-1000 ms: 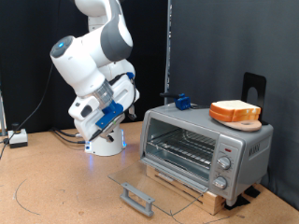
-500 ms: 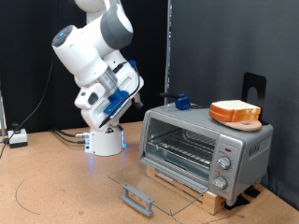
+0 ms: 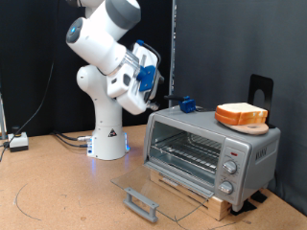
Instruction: Make a piece of toast with the oven
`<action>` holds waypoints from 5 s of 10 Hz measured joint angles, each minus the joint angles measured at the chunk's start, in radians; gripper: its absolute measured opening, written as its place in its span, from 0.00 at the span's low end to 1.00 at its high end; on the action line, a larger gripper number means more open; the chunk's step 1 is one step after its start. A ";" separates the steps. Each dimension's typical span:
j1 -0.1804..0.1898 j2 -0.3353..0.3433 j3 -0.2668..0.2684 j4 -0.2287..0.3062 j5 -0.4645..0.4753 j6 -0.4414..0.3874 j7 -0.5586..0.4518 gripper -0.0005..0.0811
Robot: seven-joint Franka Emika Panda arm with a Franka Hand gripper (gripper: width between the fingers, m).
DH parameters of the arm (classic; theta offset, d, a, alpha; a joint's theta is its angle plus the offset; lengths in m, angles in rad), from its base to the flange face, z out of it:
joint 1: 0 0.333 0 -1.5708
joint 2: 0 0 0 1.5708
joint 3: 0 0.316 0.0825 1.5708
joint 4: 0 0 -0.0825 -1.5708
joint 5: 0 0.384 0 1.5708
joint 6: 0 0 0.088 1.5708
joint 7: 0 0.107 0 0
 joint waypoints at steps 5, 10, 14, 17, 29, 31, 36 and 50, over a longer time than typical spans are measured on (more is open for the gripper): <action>0.041 -0.077 0.022 -0.004 0.009 -0.037 -0.223 1.00; 0.060 -0.248 0.095 -0.008 -0.048 -0.057 -0.359 1.00; 0.028 -0.393 0.226 -0.011 -0.184 -0.071 -0.250 1.00; 0.017 -0.484 0.259 -0.025 -0.191 -0.143 -0.137 1.00; -0.024 -0.585 0.475 -0.301 -0.244 0.078 -0.170 1.00; -0.022 -0.577 0.497 -0.339 -0.244 0.082 -0.172 1.00; 0.016 -0.571 0.596 -0.424 -0.150 0.196 -0.172 1.00; 0.024 -0.395 0.755 -0.442 -0.045 0.396 -0.155 1.00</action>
